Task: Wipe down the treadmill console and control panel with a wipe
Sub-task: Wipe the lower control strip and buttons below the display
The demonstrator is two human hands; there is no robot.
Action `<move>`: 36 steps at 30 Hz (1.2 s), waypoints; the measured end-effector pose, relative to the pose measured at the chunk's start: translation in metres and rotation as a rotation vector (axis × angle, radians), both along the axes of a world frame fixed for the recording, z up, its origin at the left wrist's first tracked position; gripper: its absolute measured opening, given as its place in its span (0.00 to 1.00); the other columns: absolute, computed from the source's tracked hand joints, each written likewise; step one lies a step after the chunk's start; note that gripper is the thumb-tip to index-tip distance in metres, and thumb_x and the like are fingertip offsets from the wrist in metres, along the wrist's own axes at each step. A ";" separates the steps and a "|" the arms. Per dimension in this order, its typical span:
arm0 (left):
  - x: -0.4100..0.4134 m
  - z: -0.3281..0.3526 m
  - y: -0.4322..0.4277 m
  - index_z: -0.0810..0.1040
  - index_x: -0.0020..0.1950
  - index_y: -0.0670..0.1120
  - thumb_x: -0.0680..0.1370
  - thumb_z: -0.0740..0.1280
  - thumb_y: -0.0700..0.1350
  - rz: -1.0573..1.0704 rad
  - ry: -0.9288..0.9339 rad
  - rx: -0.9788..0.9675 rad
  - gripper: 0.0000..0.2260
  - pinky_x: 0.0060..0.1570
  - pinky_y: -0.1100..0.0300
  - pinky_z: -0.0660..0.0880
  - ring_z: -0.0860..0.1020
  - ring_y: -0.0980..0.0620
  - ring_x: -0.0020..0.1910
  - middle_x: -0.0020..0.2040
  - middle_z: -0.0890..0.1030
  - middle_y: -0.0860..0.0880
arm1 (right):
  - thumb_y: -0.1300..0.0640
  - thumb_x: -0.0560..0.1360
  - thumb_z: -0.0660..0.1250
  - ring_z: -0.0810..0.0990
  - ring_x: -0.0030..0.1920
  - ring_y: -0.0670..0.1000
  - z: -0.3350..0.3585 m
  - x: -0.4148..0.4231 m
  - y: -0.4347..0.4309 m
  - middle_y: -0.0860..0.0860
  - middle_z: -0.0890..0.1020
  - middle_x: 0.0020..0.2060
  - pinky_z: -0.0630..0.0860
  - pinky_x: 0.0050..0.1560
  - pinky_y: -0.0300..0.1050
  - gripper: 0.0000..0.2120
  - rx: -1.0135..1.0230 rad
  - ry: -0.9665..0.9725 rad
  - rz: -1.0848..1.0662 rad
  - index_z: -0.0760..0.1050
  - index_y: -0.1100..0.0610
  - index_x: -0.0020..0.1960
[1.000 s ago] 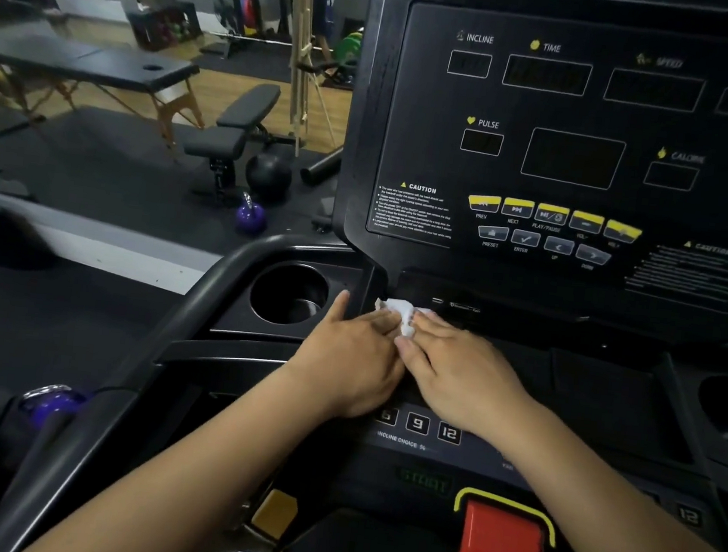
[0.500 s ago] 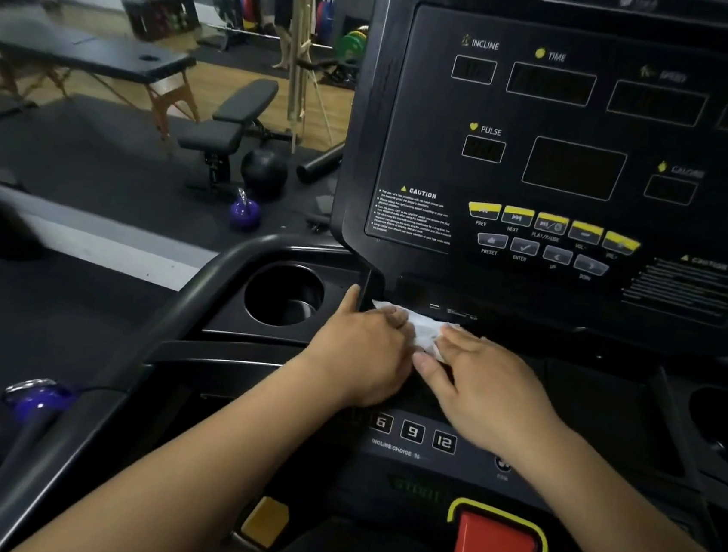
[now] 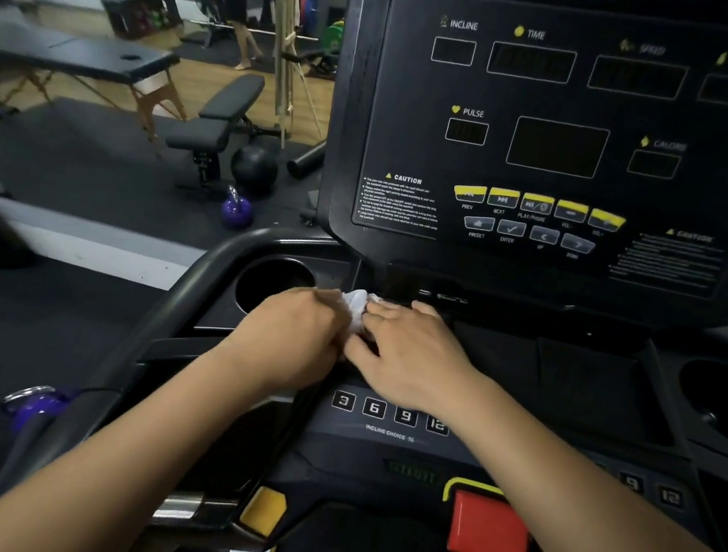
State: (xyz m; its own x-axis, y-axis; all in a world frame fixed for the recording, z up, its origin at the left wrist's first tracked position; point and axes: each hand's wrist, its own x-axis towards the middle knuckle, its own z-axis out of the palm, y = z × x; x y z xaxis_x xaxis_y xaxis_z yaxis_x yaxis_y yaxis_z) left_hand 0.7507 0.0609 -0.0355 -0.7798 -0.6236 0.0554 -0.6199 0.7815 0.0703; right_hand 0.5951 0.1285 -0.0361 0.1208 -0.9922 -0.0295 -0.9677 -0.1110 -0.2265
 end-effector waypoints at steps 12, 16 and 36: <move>-0.042 0.002 0.077 0.67 0.75 0.47 0.77 0.40 0.65 -0.129 -0.075 0.158 0.36 0.75 0.50 0.57 0.67 0.49 0.74 0.73 0.72 0.46 | 0.35 0.78 0.36 0.75 0.62 0.41 0.009 -0.065 0.100 0.43 0.82 0.58 0.50 0.73 0.40 0.37 0.003 0.044 -0.078 0.80 0.48 0.60; -0.079 -0.004 0.076 0.58 0.79 0.47 0.75 0.35 0.68 -0.159 -0.139 0.186 0.40 0.78 0.44 0.45 0.53 0.52 0.79 0.80 0.60 0.48 | 0.34 0.77 0.30 0.69 0.70 0.42 0.003 -0.096 0.118 0.44 0.78 0.65 0.51 0.76 0.52 0.43 0.013 0.155 -0.223 0.78 0.51 0.65; -0.126 -0.002 0.077 0.54 0.80 0.44 0.81 0.37 0.62 -0.057 -0.251 0.218 0.34 0.77 0.45 0.40 0.48 0.51 0.80 0.81 0.54 0.46 | 0.46 0.82 0.44 0.46 0.78 0.44 0.001 -0.108 0.091 0.48 0.52 0.79 0.40 0.77 0.58 0.27 0.228 0.160 -0.262 0.52 0.54 0.79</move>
State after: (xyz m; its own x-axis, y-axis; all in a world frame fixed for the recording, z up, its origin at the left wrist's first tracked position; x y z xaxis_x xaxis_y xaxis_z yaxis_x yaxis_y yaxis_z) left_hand 0.6249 0.1383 -0.0371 -0.7859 -0.5549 -0.2728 -0.5951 0.7986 0.0899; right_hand 0.4869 0.2194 -0.0349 -0.1600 -0.9546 -0.2511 -0.9817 0.1804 -0.0604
